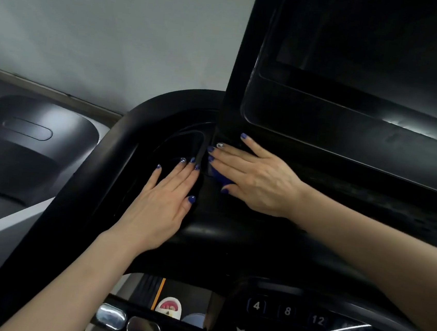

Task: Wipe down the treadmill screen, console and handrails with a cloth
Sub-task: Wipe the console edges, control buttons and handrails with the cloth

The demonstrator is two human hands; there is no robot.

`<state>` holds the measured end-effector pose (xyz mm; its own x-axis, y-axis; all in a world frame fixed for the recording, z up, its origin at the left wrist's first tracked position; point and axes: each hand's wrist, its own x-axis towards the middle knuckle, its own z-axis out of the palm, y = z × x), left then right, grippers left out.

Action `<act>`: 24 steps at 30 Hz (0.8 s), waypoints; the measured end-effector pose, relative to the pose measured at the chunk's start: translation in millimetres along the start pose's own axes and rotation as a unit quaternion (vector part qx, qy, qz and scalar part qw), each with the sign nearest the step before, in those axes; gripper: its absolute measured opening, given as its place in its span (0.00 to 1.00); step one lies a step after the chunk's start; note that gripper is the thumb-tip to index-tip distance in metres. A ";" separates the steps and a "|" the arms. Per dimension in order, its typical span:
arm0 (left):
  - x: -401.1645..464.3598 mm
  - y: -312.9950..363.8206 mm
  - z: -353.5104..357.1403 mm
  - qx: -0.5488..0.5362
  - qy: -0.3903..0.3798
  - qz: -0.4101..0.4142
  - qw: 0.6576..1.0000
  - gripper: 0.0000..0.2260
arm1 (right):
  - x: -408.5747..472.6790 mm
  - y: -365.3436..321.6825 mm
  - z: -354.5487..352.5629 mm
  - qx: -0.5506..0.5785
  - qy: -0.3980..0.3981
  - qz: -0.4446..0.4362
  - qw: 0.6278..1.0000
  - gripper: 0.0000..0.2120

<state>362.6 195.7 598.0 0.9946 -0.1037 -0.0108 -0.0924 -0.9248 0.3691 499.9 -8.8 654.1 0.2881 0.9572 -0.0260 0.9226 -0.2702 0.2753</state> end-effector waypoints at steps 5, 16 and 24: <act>11.1 13.3 -1.1 0.003 0.003 0.017 1.000 0.29 | -35.1 19.5 -6.6 -0.007 -0.022 0.005 1.000 0.29; 21.1 32.3 -4.3 0.021 0.002 0.036 0.999 0.29 | -61.2 32.5 -3.2 -0.019 -0.001 0.003 1.000 0.25; 25.7 35.2 1.7 0.028 -0.021 0.043 0.998 0.31 | -87.6 49.9 2.1 -0.026 0.029 -0.034 0.999 0.21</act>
<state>384.9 159.8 609.1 0.9802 -0.1971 -0.0203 -0.1806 -0.9311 0.3170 521.3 -106.4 668.1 0.2087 0.9779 0.0090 0.9243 -0.2003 0.3250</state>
